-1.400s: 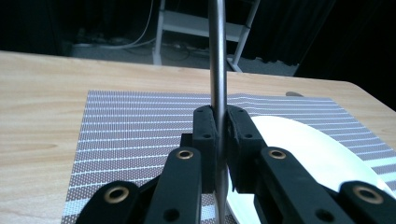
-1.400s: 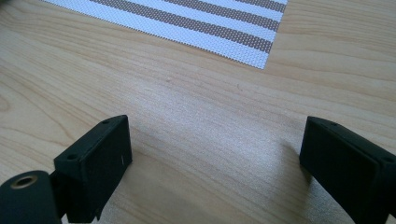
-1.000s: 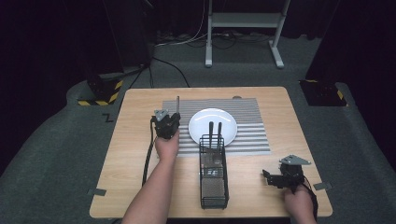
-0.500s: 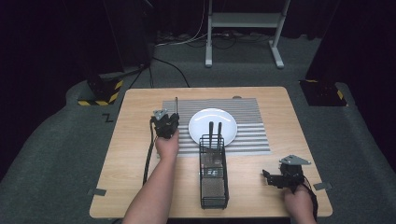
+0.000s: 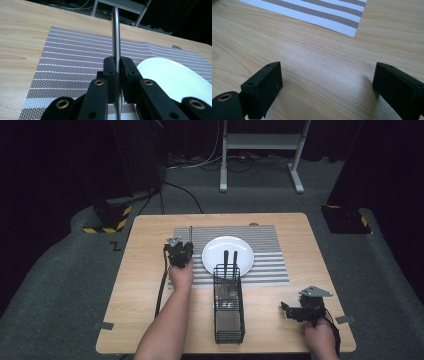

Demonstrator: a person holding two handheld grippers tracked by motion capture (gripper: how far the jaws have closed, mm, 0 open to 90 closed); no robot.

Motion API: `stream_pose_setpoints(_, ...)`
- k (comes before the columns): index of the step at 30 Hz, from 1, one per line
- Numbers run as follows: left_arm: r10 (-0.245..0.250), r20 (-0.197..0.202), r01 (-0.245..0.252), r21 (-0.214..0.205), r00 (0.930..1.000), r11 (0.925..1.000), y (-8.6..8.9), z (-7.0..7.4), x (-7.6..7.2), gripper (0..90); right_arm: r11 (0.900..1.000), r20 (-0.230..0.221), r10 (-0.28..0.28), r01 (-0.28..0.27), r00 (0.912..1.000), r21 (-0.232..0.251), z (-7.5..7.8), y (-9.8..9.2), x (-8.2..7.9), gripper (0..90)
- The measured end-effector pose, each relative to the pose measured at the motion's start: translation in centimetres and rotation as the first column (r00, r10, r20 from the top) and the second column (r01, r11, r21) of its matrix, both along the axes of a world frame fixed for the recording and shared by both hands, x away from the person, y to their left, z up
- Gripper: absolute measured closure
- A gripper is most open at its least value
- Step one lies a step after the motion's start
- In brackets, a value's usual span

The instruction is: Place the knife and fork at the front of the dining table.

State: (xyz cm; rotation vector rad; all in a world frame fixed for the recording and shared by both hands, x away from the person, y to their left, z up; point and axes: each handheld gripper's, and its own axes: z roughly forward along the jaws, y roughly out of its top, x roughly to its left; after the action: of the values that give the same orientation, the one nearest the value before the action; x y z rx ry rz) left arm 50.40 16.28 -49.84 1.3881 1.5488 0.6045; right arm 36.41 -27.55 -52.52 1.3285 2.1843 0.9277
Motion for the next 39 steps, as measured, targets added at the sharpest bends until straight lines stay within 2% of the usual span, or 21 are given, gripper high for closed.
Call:
stream_pose_setpoints(9,0.013,-0.013,-0.013,-0.002,0.9998,0.9999,0.2,-0.1,0.2,82.9,1.0,0.0,0.002,-0.002,1.0,-0.001,0.0,0.0,0.0,8.9)
stream_pose_setpoints(14,0.025,-0.031,-0.025,-0.019,0.9992,0.9995,0.3,-0.4,0.4,82.8,1.0,0.0,0.001,-0.001,1.0,-0.001,0.0,0.0,0.0,8.9)
stream_pose_setpoints(22,0.02,-0.062,-0.022,-0.026,0.9979,0.9994,0.3,-0.9,0.7,82.8,1.0,0.0,0.0,0.0,1.0,0.0,0.0,0.0,0.0,8.9)
stream_pose_setpoints(29,0.025,-0.066,-0.027,-0.027,0.9975,0.9993,0.5,-0.9,0.9,82.8,1.0,0.0,0.002,-0.002,1.0,-0.001,0.0,0.0,0.0,8.9)
stream_pose_setpoints(39,0.025,-0.098,-0.029,-0.04,0.9949,0.9988,0.7,-1.1,1.0,82.5,1.0,0.001,0.003,-0.003,1.0,0.0,0.0,0.0,0.0,8.9)
